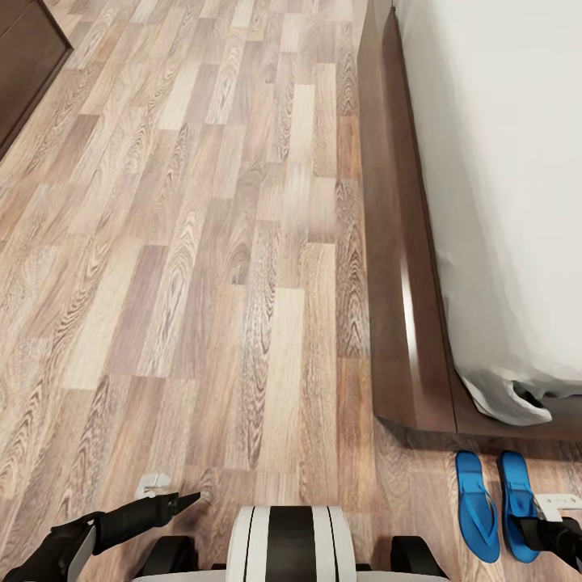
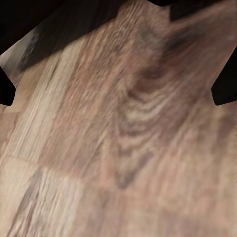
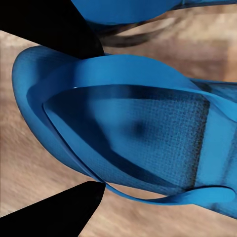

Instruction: In the bedroom, move the book from the bed onto either nightstand, and place the two sandals side by side next to the bed.

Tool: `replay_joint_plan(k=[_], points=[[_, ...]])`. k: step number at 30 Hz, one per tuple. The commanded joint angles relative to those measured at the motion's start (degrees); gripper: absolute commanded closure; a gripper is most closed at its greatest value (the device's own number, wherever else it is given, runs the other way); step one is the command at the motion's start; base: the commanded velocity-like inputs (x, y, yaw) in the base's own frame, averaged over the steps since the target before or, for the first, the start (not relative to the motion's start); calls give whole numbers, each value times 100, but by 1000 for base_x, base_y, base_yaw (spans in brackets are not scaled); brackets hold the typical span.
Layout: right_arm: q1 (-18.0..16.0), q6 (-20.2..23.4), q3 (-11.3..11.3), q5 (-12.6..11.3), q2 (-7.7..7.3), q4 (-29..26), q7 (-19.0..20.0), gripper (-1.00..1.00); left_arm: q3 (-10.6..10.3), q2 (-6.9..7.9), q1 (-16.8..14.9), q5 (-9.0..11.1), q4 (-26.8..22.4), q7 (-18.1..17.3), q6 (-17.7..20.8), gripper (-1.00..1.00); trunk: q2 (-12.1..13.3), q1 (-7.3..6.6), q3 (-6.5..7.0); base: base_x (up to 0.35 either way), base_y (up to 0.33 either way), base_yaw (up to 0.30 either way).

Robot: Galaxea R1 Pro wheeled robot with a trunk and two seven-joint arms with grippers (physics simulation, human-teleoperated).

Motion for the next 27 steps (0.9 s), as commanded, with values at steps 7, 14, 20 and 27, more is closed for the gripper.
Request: replay_joint_plan(k=[7,14,20,27], points=[[-3,-10,-38,30,2,3,40,100,47,-10,-3,-58,-7,-40,52,-100,-4,4,-47,0,0,0],[-3,-10,-38,31,2,3,40,100,45,-8,-3,-59,-7,-40,52,-100,-9,15,-136,0,0,0],[-3,-10,-38,30,2,3,40,100,41,-10,-3,-59,-7,-40,52,-100,-9,15,-136,0,0,0],[-3,-10,-38,31,2,3,40,100,38,-11,-3,-59,-7,-46,52,-100,-15,25,-224,0,0,0]])
